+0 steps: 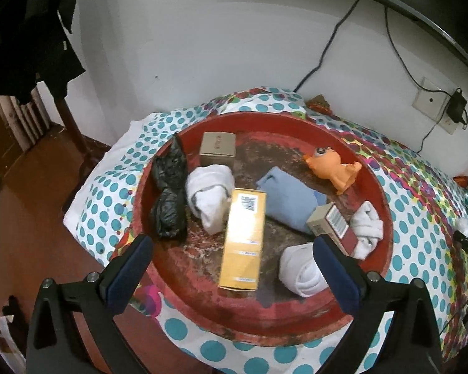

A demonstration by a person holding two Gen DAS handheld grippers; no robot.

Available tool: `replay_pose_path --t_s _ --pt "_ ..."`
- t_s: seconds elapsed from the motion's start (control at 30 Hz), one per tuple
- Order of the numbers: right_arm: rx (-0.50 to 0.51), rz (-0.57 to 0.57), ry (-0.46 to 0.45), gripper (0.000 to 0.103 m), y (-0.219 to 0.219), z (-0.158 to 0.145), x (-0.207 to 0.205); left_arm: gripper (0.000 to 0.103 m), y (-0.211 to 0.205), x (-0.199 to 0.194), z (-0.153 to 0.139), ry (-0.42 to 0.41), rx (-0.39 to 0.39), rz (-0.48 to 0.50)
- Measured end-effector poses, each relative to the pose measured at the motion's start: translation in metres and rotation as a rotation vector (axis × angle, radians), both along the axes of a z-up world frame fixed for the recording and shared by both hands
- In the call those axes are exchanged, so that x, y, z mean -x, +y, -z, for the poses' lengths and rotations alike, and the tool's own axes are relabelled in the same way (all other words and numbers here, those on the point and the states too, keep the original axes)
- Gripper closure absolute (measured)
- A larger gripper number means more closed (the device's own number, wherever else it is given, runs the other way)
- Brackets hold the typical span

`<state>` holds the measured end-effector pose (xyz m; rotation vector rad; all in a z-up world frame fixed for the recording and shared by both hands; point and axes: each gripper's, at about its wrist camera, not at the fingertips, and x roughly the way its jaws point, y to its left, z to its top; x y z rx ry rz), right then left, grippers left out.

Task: Organize objects
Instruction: 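Carry the clear plastic bag over the red tray with the right tool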

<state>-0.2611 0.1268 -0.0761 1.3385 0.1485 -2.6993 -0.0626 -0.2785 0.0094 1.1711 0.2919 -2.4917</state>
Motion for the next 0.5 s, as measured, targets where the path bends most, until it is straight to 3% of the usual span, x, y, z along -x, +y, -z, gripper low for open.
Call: replay_pose_path --t_s 0.17,0.5 --pt "0.01 -0.037 0.007 0.065 -0.006 -0.017 -0.004 0.0 -0.01 -0.005 0.006 -0.002 -0.018 -0.029" --pt "0.08 -0.207 0.02 0.065 -0.057 -0.066 -0.022 0.0 -0.01 -0.01 0.008 -0.015 0.034 -0.015"
